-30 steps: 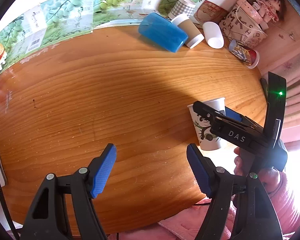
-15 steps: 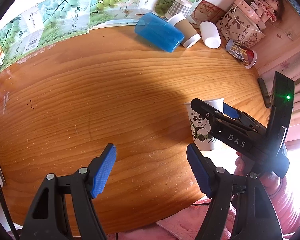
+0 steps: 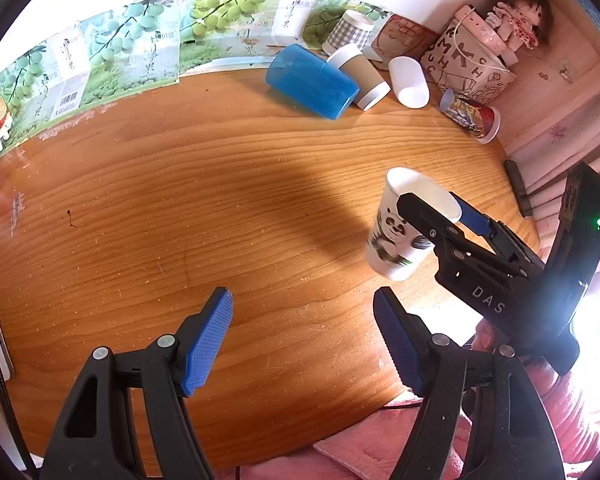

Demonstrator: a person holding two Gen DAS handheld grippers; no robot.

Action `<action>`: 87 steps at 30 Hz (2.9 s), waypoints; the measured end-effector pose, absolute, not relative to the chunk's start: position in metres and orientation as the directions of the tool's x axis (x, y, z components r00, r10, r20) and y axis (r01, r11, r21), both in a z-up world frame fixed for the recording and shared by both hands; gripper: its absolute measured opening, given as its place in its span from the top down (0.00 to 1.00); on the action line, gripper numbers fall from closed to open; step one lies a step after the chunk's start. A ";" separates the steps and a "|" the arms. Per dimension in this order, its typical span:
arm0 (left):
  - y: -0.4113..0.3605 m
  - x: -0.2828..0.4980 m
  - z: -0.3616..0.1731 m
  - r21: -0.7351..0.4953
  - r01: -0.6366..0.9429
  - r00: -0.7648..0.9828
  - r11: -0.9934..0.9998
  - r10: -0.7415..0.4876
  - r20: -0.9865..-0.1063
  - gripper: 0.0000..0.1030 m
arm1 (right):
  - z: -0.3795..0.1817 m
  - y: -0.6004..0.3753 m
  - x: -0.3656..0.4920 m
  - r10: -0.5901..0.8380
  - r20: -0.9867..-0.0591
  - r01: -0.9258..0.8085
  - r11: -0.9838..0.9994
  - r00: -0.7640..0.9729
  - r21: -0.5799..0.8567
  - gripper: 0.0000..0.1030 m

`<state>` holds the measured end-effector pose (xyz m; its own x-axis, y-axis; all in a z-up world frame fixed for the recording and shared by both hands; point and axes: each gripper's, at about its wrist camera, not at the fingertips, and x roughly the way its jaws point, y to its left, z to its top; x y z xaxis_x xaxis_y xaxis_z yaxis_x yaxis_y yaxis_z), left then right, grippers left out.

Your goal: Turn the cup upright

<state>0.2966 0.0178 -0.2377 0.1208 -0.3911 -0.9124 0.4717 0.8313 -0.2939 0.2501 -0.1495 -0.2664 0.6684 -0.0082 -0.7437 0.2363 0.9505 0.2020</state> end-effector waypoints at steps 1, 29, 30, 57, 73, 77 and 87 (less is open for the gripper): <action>0.019 0.296 -0.237 -0.295 0.475 0.123 0.829 -0.394 -0.911 0.26 | -0.265 -0.148 0.249 -0.014 -0.739 0.235 0.952 0.673 0.196 0.27; 0.059 0.282 -0.238 -0.303 0.462 0.157 0.833 -0.413 -0.897 0.26 | -0.284 -0.132 0.215 -0.057 -0.768 0.357 0.906 0.637 0.228 0.20; 0.060 0.281 -0.240 -0.293 0.455 0.166 0.841 -0.404 -0.900 0.26 | -0.285 -0.132 0.212 -0.060 -0.775 0.365 0.903 0.629 0.226 0.20; 0.038 0.162 -0.157 -0.099 0.178 0.567 0.979 -0.185 -0.803 0.14 | -0.167 -0.159 0.092 0.043 -0.699 0.141 0.969 0.714 0.203 0.19; 0.004 0.064 -0.092 -0.092 0.182 0.725 0.979 -0.197 -0.660 0.06 | -0.105 -0.172 -0.002 0.025 -0.571 0.100 0.977 0.820 0.187 0.00; 0.001 0.051 -0.078 -0.082 0.176 0.785 0.981 -0.190 -0.590 0.05 | -0.090 -0.172 -0.022 0.032 -0.513 0.081 0.977 0.858 0.197 0.00; 0.000 0.018 -0.048 -0.087 0.140 0.915 0.986 -0.162 -0.368 0.00 | -0.069 -0.172 -0.047 -0.001 -0.389 0.057 0.989 0.921 0.133 0.00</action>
